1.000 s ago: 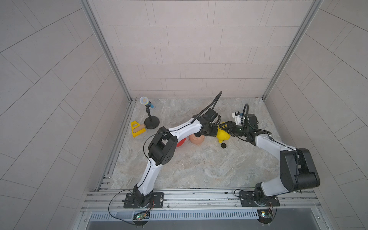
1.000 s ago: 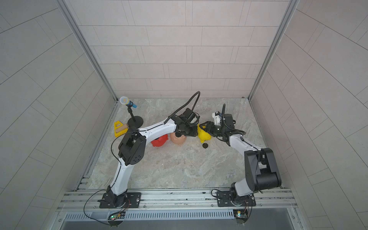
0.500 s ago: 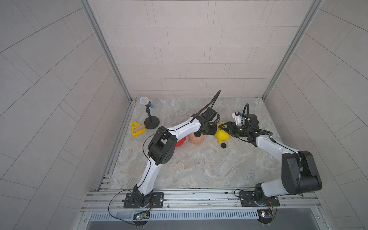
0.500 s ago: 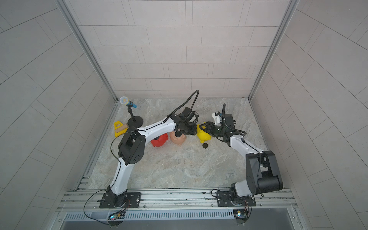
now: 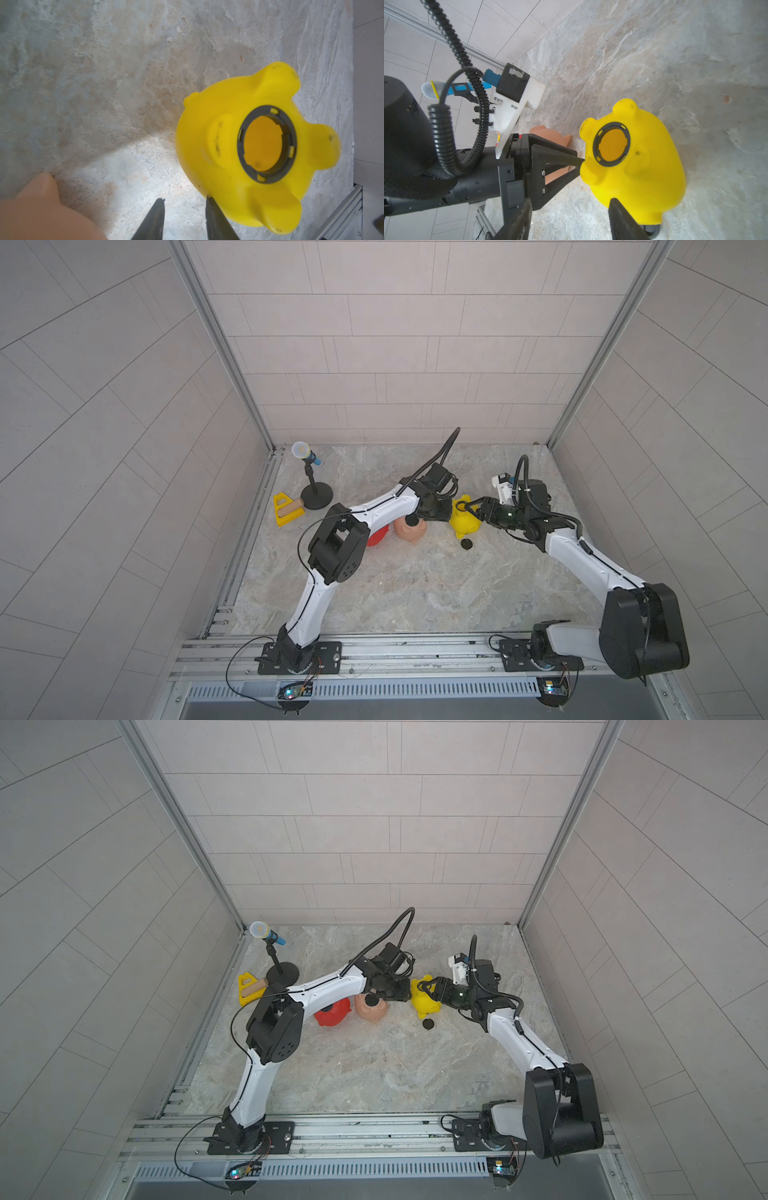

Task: Close piggy banks
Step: Turn over the piggy bank at the center of the board.

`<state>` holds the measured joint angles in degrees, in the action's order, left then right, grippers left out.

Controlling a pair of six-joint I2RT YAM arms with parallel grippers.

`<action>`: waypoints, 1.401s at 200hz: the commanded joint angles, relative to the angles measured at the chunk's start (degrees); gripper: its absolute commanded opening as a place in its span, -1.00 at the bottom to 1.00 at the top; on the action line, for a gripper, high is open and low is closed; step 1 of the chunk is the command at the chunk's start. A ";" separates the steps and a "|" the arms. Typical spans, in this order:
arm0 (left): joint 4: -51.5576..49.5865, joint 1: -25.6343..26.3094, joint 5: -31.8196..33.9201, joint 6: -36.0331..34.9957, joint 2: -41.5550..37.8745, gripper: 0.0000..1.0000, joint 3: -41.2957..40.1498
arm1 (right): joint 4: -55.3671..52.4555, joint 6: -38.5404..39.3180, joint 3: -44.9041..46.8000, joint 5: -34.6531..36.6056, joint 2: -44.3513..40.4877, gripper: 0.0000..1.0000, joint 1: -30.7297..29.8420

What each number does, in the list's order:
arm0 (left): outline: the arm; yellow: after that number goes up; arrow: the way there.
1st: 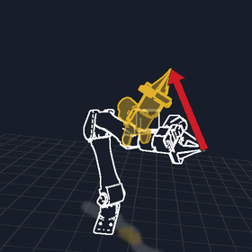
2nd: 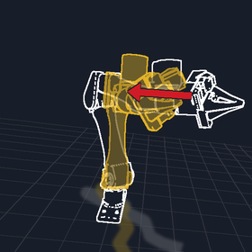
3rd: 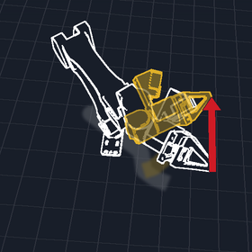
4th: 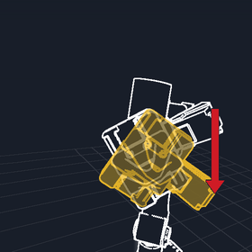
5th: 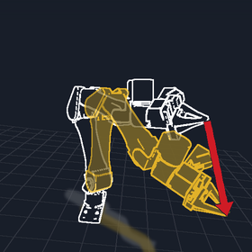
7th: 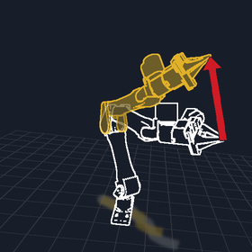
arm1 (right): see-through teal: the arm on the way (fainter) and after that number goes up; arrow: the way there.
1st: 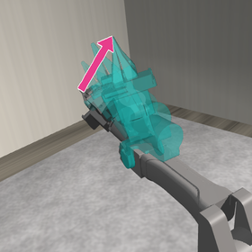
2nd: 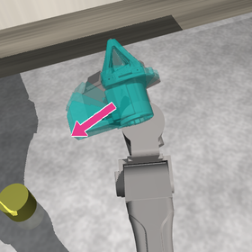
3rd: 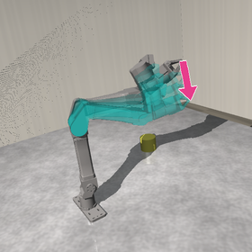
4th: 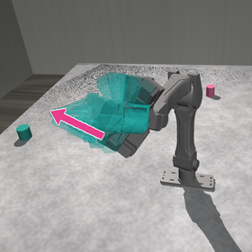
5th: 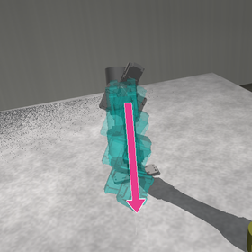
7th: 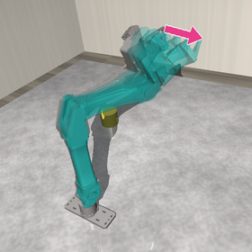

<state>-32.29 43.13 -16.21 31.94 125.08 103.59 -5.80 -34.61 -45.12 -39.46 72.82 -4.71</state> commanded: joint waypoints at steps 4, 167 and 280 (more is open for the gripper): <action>0.83 -0.16 0.47 -0.13 -3.21 -0.23 -0.19 | -6.35 4.42 1.73 3.82 -3.02 0.20 0.16; 4.78 -0.60 0.77 1.37 -5.17 -0.23 0.51 | -9.63 9.62 4.27 16.23 0.10 0.18 -6.22; 7.68 -0.68 0.21 0.37 -6.26 -0.24 -1.89 | -9.89 9.57 1.44 23.01 5.99 0.15 -8.55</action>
<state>-25.91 42.76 -16.38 33.36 121.38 102.56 -14.63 -25.89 -42.85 -19.99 78.43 -13.04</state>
